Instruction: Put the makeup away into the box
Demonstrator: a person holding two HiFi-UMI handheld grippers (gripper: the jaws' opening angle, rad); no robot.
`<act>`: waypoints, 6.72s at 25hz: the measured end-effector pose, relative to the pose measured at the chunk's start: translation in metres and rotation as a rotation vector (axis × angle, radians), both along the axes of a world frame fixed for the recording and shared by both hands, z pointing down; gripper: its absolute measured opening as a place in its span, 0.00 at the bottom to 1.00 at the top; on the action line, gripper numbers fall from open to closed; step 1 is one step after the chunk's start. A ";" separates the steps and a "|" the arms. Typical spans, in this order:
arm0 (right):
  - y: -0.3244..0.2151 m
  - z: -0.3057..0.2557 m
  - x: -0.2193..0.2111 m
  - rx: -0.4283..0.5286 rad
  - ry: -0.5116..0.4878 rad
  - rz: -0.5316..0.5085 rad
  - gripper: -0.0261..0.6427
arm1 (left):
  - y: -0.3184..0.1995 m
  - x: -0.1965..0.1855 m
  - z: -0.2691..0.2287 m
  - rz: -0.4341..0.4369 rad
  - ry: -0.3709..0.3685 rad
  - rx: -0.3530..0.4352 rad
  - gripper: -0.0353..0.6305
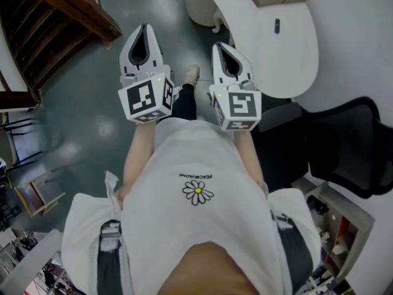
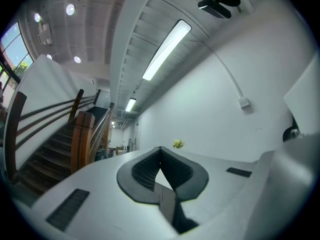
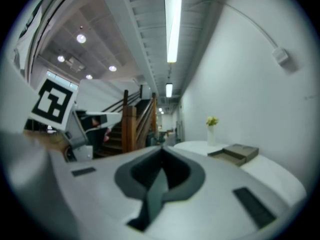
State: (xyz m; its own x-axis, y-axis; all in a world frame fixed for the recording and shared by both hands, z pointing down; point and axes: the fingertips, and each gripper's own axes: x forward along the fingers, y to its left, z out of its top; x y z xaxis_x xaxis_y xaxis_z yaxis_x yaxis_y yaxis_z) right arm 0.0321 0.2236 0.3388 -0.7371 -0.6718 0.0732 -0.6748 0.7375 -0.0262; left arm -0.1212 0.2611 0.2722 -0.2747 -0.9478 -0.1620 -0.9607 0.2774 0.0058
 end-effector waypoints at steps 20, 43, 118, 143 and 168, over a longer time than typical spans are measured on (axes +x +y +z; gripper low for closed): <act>-0.160 0.016 -0.085 -0.023 0.075 0.074 0.08 | -0.180 -0.067 0.031 0.123 0.020 -0.003 0.08; -0.354 0.011 -0.098 -0.047 0.076 0.265 0.08 | -0.379 -0.096 0.044 0.306 0.015 -0.096 0.09; -0.380 0.054 -0.039 -0.208 0.086 0.262 0.08 | -0.495 0.042 0.256 0.830 -0.098 -0.876 0.57; -0.367 0.027 -0.062 -0.107 0.080 0.261 0.08 | -0.421 0.026 0.090 0.596 -0.061 -0.396 0.57; -0.370 0.040 -0.039 -0.190 -0.040 0.300 0.08 | -0.448 0.058 0.066 0.690 -0.193 -0.382 0.57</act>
